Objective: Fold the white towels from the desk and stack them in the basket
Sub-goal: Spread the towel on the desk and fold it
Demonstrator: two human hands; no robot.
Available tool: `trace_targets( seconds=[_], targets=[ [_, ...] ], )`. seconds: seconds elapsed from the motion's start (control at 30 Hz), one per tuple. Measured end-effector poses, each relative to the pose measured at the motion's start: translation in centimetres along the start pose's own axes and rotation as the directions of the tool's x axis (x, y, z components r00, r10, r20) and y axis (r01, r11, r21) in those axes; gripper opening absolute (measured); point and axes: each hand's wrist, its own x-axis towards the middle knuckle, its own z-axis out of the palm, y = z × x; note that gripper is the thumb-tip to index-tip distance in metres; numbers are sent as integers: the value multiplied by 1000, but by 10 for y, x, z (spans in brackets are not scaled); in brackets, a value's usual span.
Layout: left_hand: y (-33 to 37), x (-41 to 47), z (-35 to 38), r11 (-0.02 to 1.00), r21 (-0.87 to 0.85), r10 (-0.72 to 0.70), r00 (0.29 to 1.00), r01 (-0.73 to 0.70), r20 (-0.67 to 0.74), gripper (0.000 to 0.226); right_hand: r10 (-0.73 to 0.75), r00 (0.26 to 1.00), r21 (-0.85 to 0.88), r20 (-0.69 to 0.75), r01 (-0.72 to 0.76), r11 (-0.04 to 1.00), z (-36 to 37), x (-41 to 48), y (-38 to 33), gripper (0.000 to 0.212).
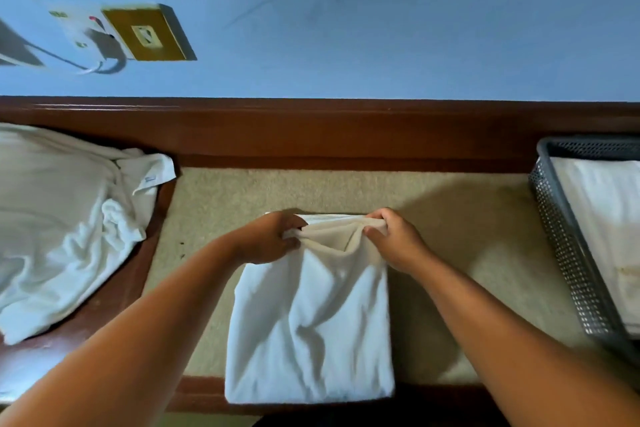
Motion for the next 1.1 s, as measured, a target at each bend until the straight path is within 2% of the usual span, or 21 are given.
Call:
trace_targets(
  seconds=[0.13, 0.2, 0.3, 0.37, 0.43, 0.5, 0.53, 0.6, 0.67, 0.77, 0.83, 0.9, 0.97, 1.03, 1.1],
  targets=[
    [-32, 44, 6, 999, 13, -52, 998, 52, 16, 29, 88, 996, 5, 23, -88, 996, 21, 34, 19, 25],
    [-47, 61, 12, 997, 36, -73, 996, 74, -41, 29, 135, 991, -32, 13, -135, 990, 30, 49, 32, 30],
    [-81, 70, 16, 981, 22, -190, 974, 194, -122, 22, 182, 983, -57, -40, -184, 981, 39, 62, 46, 33],
    [-107, 67, 11, 952, -87, -305, 940, 294, -154, 24, 193, 979, -55, -63, -197, 979, 43, 67, 54, 36],
    [-128, 58, 4, 936, -148, -332, 940, 319, -75, 27, 206, 978, -39, -39, -207, 978, 44, 68, 60, 36],
    [-143, 47, -2, 942, -126, -305, 950, 311, 69, 25, 194, 980, -67, 31, -192, 979, 42, 69, 66, 33],
    [-147, 44, -4, 947, -120, -286, 953, 297, 95, 24, 168, 984, -102, 57, -162, 981, 40, 70, 70, 34],
    [-153, 45, -8, 943, -188, -272, 961, 276, 45, 20, 124, 992, -159, 35, -117, 980, 37, 72, 77, 38],
    [-152, 53, -7, 914, -294, -316, 946, 280, -80, 15, 152, 987, -151, -53, -158, 976, 34, 78, 77, 37],
    [-148, 72, 3, 839, -437, -443, 874, 324, -201, 29, 219, 970, -149, -111, -234, 961, 36, 95, 75, 39],
    [-145, 85, 8, 815, -404, -528, 820, 416, -221, 35, 254, 960, -152, -116, -270, 951, 36, 102, 69, 40],
    [-143, 91, 8, 807, -337, -567, 794, 484, -219, 43, 298, 949, -67, -103, -306, 950, 37, 103, 62, 43],
    [-141, 92, 7, 783, -339, -592, 793, 522, -145, 55, 337, 939, 56, -71, -334, 941, 42, 99, 58, 53],
    [-138, 87, 11, 753, -401, -577, 817, 521, -23, 64, 399, 916, 178, -24, -389, 904, 46, 94, 57, 60],
    [-136, 75, 15, 696, -526, -563, 826, 488, 22, 70, 472, 881, 339, 42, -457, 822, 47, 88, 55, 56]
  ],
)
